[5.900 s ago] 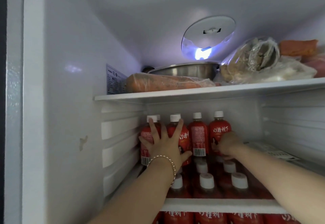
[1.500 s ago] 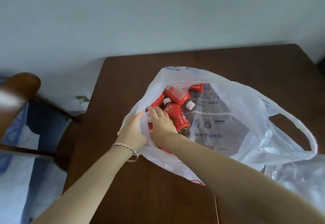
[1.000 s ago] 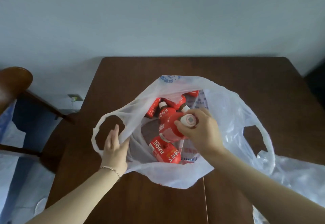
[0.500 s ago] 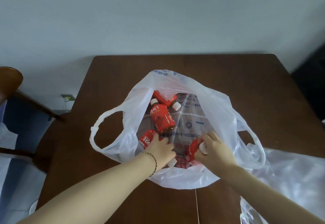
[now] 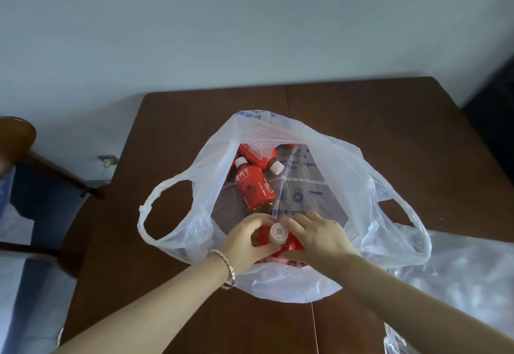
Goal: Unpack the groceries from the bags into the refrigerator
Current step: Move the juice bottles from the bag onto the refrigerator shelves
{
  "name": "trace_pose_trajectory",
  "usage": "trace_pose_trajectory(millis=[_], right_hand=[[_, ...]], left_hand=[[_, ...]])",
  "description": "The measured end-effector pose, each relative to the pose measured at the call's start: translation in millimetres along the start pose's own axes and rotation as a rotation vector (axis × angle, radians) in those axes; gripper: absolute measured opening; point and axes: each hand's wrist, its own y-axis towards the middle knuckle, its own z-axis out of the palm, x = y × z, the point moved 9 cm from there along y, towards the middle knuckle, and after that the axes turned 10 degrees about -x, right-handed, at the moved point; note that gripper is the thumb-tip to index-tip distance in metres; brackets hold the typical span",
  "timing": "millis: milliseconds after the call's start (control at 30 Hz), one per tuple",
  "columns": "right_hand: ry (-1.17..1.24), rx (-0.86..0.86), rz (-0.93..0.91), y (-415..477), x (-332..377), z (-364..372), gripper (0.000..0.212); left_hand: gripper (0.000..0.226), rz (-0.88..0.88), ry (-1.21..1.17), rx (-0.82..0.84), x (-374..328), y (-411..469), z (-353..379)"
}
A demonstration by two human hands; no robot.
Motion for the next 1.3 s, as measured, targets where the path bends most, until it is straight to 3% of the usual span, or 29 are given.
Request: trace_pose_trajectory(millis=[100, 167, 333, 433, 633, 867, 1000, 1067, 1167, 1300], right_hand=[[-0.002, -0.016, -0.149, 3, 14, 4, 0.073], [0.024, 0.015, -0.235, 4, 24, 10, 0.062], [0.047, 0.377, -0.391, 7, 35, 29, 0.046], [0.040, 0.408, -0.339, 9, 31, 27, 0.043], [-0.077, 0.224, 0.037, 8, -10, 18, 0.029], [0.049, 0.165, 0.165, 12, -14, 9, 0.024], [0.109, 0.213, 0.156, 5, -12, 15, 0.034], [0.123, 0.229, 0.109, 5, -8, 12, 0.037], [0.128, 0.298, 0.118, 5, -11, 18, 0.031], [0.131, 0.298, 0.253, 4, -20, 21, 0.036]], left_hand=[[0.056, -0.154, -0.039, 0.069, 16, -3, 1], [0.071, -0.230, -0.080, 0.114, 21, -3, -1], [0.089, -0.339, -0.108, 0.214, 30, 1, -3], [0.075, -0.363, -0.101, 0.173, 26, 12, -13], [0.049, -0.431, 0.186, -0.308, 15, 88, -55], [0.090, -0.689, 0.350, -0.281, 32, 129, -43], [0.103, -0.634, 0.393, -0.119, 29, 120, -42], [0.084, -0.524, 0.565, -0.003, 26, 114, -46], [0.041, -0.313, 0.775, 0.004, 9, 104, -58], [0.028, -0.158, 0.875, -0.005, -8, 74, -58]])
